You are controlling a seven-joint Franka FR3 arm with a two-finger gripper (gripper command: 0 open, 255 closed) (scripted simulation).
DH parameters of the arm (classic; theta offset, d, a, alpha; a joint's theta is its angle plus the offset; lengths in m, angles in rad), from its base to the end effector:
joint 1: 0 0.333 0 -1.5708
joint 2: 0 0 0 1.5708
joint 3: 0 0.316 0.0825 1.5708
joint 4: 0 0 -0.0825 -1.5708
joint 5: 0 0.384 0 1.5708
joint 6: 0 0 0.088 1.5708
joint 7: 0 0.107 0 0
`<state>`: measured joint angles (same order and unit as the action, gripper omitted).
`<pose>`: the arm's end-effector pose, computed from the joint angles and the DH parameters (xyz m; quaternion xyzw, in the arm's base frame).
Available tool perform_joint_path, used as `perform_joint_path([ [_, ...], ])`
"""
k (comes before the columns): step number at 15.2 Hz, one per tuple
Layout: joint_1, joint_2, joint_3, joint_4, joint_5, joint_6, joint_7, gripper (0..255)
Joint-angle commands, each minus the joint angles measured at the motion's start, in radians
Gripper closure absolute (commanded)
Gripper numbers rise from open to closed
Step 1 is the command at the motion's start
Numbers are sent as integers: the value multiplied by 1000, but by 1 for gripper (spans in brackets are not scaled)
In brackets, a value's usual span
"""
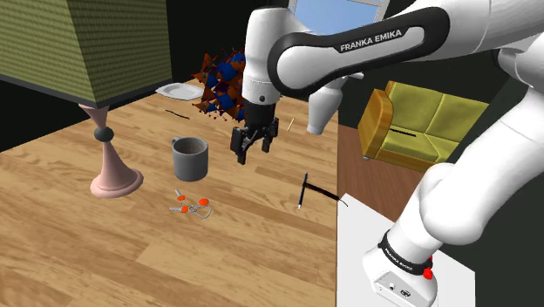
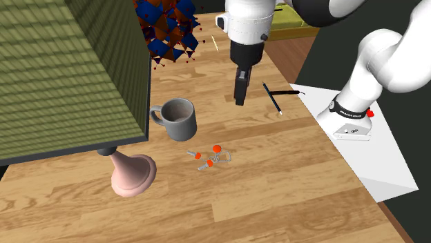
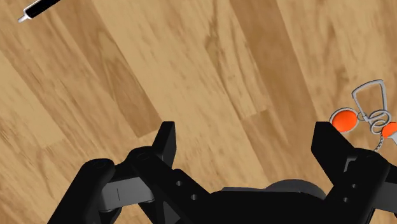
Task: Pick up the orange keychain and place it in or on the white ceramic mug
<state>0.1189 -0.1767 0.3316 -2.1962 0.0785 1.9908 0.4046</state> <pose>0.4403 0.2233 0.4519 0.9998 0.0033 -0.0198 0.0014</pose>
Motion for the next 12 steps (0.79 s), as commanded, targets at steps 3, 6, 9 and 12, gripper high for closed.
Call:
perform_joint_path([
  [3, 21, 150, 46, 106, -54, 47, 77, 0],
  [6, 45, 263, 68, 194, -107, 69, 133, 0],
  [9, 79, 379, 79, 293, -165, 80, 185, 0],
  [12, 121, 496, 80, 406, -222, 77, 232, 0],
])
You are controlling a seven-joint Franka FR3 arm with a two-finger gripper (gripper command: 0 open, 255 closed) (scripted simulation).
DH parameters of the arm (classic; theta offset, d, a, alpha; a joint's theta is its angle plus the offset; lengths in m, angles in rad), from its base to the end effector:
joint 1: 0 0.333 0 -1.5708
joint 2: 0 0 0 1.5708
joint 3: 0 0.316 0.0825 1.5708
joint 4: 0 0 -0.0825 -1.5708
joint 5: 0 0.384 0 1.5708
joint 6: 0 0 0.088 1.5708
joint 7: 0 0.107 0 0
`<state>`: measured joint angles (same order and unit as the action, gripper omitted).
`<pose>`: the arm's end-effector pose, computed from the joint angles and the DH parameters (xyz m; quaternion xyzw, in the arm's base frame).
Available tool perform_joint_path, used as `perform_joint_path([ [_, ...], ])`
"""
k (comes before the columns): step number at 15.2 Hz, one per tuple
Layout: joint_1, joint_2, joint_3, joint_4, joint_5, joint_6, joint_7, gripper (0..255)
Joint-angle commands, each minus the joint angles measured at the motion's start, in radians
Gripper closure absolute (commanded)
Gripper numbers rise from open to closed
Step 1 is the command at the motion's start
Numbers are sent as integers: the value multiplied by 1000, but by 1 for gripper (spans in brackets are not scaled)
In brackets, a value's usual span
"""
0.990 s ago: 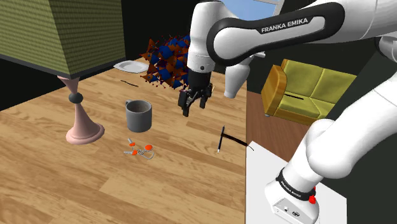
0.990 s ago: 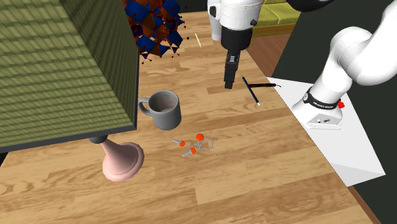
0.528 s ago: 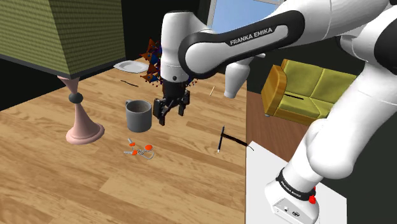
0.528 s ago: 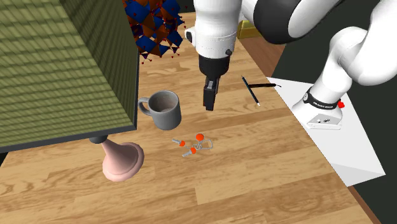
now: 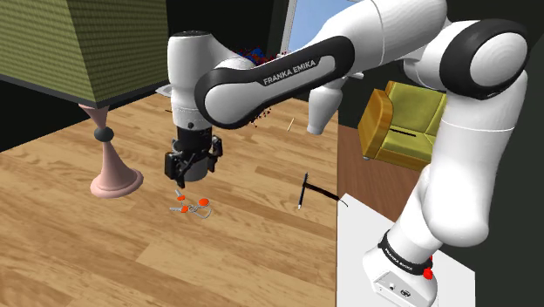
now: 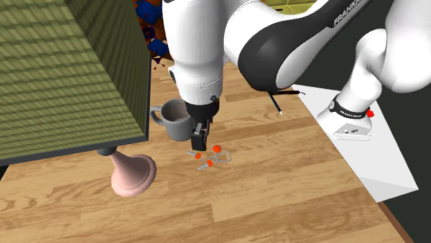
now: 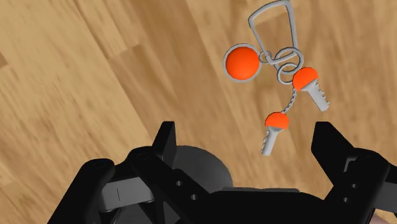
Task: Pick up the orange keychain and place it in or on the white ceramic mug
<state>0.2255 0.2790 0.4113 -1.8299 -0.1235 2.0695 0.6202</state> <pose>0.5121 0.3517 0.3908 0.9995 0.0316 -0.0063 0.0031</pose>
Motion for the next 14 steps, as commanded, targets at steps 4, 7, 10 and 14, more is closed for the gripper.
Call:
perform_joint_path([
  [4, 60, 149, -7, 145, -68, -3, 50, 0],
  [7, 62, 165, -12, 127, -76, 30, 55, 0],
  [10, 65, 183, -17, 112, -85, 62, 61, 0],
  [14, 66, 187, -18, 109, -87, 68, 62, 0],
])
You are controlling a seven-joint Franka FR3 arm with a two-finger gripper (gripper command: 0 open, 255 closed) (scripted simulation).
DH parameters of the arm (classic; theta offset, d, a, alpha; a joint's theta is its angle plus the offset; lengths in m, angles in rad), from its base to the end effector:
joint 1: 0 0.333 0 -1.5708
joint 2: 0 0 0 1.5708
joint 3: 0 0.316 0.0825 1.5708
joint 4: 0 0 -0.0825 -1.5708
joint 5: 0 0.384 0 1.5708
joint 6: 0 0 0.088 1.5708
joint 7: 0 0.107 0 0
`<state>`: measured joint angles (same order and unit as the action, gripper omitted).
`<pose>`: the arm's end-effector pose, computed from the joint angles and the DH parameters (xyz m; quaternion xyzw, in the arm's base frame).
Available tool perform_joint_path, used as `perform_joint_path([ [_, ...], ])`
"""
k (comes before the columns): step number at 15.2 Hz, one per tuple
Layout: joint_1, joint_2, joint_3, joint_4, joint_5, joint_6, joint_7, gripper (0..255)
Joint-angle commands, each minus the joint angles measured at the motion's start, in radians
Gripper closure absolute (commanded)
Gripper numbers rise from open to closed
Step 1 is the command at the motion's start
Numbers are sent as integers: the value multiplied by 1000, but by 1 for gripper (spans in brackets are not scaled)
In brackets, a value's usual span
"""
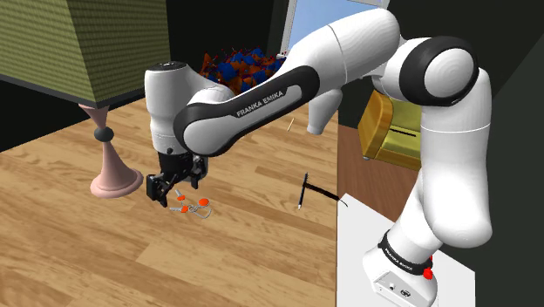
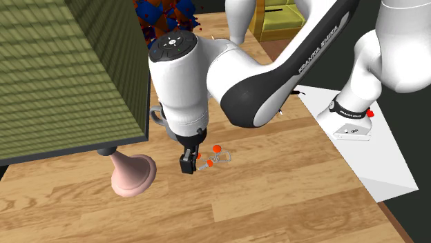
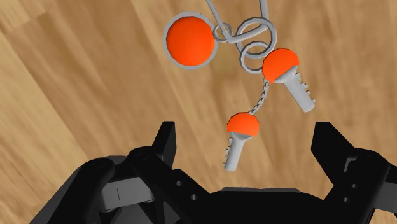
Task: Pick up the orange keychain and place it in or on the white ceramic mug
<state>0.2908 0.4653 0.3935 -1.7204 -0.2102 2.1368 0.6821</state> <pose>0.5327 0.3902 0.3328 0.9992 0.0396 -0.0019 0.0039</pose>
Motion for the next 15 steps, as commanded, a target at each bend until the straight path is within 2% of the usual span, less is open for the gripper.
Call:
perform_joint_path([
  [1, 0, 1, 0, 0, 0, 1, 0, 0],
  [4, 0, 0, 0, 0, 0, 1, 0, 0],
  [5, 0, 0, 0, 0, 0, 1, 0, 255],
  [15, -1, -6, 2, 4, 3, -9, -2, 255],
])
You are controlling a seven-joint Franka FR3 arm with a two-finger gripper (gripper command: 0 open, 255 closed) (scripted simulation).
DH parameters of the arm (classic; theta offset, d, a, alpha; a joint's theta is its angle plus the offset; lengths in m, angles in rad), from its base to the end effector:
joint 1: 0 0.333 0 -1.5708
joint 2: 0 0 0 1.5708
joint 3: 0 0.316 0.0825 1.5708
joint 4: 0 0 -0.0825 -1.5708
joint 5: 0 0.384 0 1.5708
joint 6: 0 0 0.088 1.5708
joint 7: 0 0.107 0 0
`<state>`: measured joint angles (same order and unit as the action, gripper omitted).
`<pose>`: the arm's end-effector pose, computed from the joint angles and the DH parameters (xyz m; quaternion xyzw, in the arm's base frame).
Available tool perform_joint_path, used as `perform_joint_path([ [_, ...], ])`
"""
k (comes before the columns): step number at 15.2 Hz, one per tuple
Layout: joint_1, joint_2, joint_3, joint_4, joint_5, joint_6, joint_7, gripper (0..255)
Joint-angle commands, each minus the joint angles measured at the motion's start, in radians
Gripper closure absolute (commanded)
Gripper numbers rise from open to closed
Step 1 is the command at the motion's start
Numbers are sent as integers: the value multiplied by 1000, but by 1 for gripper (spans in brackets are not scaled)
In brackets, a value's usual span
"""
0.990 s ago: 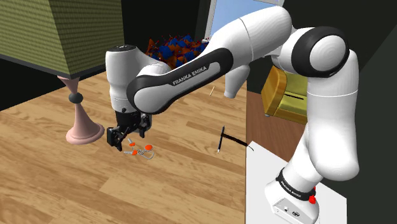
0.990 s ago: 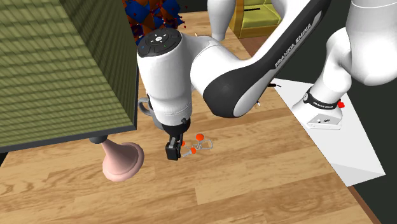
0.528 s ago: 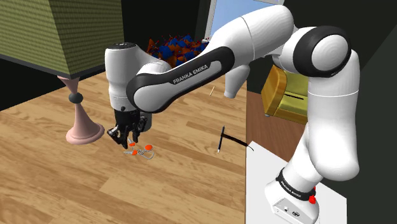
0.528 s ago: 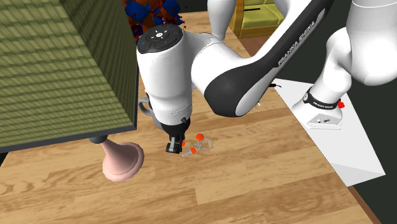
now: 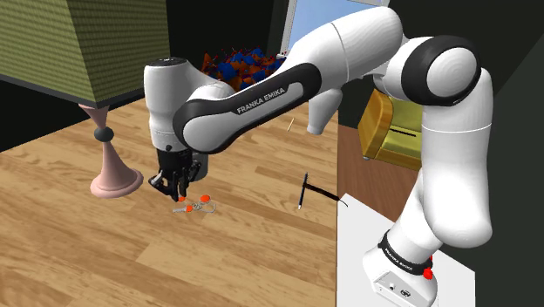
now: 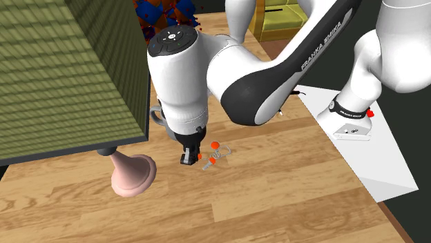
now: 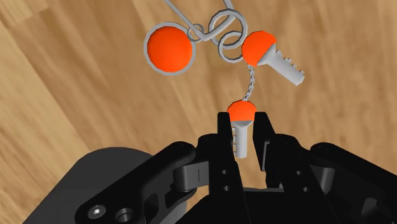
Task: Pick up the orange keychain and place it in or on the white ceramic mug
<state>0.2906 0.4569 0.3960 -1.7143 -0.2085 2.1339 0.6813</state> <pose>0.5331 0.3917 0.3408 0.9992 0.0400 0.0029 0.0010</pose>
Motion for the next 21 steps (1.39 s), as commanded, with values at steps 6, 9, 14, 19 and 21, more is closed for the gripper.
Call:
perform_joint_path([
  [6, -6, -32, 8, 31, 19, -72, -12, 255],
  [9, -7, -47, 12, 51, 27, -105, -17, 255],
  [14, -9, -69, 18, 89, 38, -163, -25, 255],
  [19, -9, -85, 22, 134, 47, -223, -31, 255],
  [21, -8, -90, 23, 154, 50, -247, -34, 255],
])
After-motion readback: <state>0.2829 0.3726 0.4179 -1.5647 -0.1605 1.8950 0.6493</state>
